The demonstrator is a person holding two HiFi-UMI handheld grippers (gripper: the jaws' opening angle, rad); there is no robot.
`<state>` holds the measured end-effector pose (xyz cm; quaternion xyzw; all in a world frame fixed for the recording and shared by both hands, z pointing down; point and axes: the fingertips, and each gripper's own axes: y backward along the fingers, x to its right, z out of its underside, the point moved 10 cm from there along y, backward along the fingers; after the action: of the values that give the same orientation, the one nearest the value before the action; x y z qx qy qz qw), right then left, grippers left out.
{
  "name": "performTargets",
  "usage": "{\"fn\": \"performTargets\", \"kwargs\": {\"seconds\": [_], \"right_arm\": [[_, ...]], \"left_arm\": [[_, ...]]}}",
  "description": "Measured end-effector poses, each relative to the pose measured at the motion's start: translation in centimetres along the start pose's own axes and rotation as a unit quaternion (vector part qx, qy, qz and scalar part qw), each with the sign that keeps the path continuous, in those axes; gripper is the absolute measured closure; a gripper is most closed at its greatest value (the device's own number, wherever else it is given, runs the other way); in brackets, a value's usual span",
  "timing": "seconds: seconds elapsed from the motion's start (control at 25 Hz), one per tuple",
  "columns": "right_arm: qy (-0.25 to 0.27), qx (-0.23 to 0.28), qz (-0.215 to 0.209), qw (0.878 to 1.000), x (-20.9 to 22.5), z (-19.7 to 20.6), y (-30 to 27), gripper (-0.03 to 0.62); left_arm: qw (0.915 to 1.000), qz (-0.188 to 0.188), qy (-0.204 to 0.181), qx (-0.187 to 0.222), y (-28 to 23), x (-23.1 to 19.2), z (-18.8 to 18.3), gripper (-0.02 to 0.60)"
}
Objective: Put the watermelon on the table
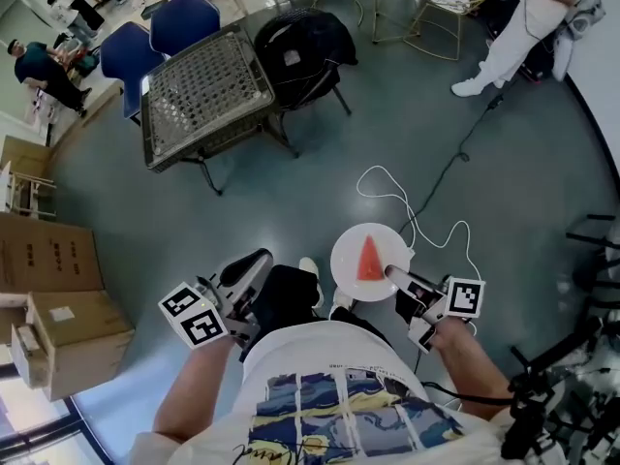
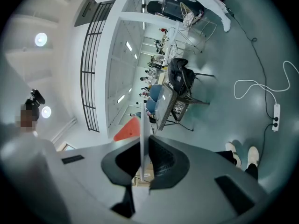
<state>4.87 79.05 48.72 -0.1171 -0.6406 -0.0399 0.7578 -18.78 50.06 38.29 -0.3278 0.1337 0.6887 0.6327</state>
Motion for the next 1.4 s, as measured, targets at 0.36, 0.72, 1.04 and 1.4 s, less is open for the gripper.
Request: {"fn": "performTargets", "kwargs": {"seconds": [0.36, 0.72, 1.04, 1.4], "right_arm": [[0.058, -0.044, -0.007, 0.997, -0.6, -3.8, -11.7, 0.569], [0.048, -0.050, -0.005, 0.998, -4.4, -6.6, -21.9, 0.569], [0.033, -0.089, 0.007, 0.995, -6.8, -8.6, -30.9, 0.569], [0.042, -0.156, -0.014, 0.987, -8.9, -10.2, -42.6, 0.569]], "left_arm": [[0.9995, -0.003, -0.007, 0.030, 3.0, -6.7, -3.9, 0.555], [0.9992, 0.021, -0.026, 0.024, 3.5, -12.9, -10.5, 0.555], [0.9974, 0.000, -0.053, 0.049, 6.2, -17.4, -15.7, 0.555], [0.9919, -0.061, -0.016, 0.111, 11.7, -22.4, -17.5, 0.555]]}}
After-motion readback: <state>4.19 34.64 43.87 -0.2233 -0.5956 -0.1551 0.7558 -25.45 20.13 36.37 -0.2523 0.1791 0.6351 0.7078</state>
